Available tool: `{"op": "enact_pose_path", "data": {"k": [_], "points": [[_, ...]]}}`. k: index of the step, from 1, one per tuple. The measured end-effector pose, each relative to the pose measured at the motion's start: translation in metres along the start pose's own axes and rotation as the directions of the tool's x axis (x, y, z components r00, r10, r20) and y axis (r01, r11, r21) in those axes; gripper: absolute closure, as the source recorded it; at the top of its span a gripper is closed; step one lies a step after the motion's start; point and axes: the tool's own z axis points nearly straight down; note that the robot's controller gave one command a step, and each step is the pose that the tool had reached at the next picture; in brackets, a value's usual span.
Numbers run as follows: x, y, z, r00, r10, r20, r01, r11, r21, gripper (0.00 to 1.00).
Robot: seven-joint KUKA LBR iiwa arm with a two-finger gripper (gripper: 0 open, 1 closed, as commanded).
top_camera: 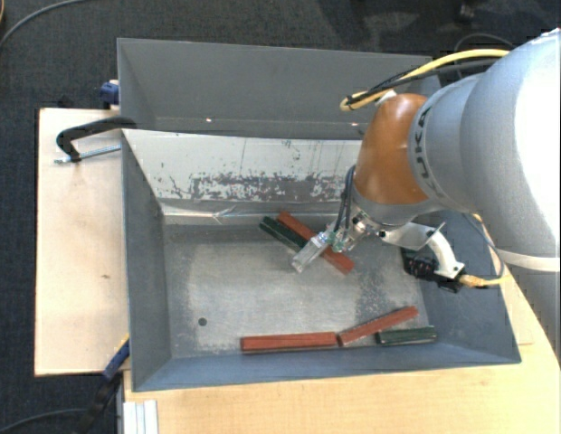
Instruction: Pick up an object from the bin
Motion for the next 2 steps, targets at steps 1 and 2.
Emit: {"op": "enact_pose_path", "data": {"k": [1, 2], "points": [[-0.002, -0.003, 0.001, 1.0, 0.001, -0.001, -0.001, 1.0, 0.006, 1.0], [0.013, -0.016, -0.129, 1.0, 0.02, 0.007, -0.02, 1.0, -0.004, 1.0]]}}
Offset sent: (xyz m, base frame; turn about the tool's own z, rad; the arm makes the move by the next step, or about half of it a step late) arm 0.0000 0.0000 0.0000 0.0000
